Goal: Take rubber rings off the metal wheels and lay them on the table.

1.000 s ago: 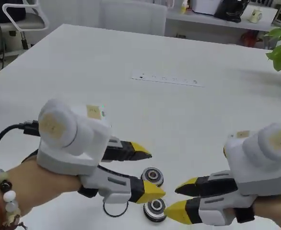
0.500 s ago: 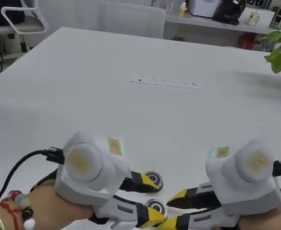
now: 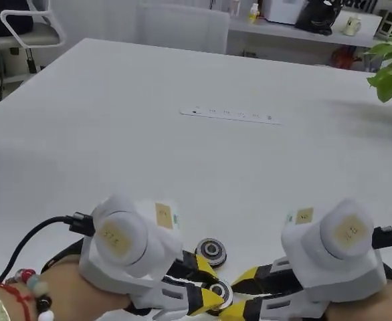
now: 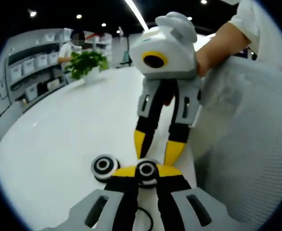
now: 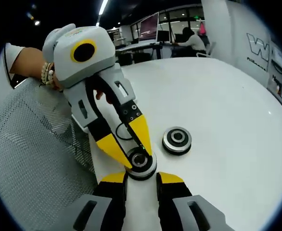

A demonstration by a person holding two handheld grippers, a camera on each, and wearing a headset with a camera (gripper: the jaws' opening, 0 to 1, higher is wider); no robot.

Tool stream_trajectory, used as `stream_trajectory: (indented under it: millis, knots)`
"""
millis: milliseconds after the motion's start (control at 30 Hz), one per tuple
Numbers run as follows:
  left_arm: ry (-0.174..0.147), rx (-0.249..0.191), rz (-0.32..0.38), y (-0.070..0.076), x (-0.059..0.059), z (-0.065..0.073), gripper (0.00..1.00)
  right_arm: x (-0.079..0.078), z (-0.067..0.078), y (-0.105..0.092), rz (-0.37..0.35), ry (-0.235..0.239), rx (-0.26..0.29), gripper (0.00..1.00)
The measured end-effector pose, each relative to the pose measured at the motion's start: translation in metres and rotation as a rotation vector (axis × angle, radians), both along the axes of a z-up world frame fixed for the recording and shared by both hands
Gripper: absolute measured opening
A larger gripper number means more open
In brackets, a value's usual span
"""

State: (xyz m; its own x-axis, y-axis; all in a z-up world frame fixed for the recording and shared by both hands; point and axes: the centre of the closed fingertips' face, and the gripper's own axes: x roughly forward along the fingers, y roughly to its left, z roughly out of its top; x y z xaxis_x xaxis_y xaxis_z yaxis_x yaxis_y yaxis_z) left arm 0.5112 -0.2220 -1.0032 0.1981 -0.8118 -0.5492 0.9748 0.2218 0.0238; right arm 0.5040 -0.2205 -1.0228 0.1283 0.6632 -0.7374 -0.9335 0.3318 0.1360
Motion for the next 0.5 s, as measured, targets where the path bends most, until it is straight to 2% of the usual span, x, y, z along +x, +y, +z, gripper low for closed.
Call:
stream_trajectory:
  millis: [233,300,500]
  knots:
    - [0.000,-0.003,0.001,-0.0007,0.0021,0.0001,0.15,-0.0012,-0.0002,0.0011,0.029,-0.022,-0.007,0.20]
    - [0.001,-0.004,0.003,-0.0010,0.0024,0.0003,0.15,0.0021,0.0003,-0.0010,0.030,-0.042,-0.018,0.17]
    - [0.004,-0.008,0.010,-0.0012,0.0026,0.0010,0.14,-0.0003,0.0000,-0.0028,0.045,-0.036,-0.024,0.12]
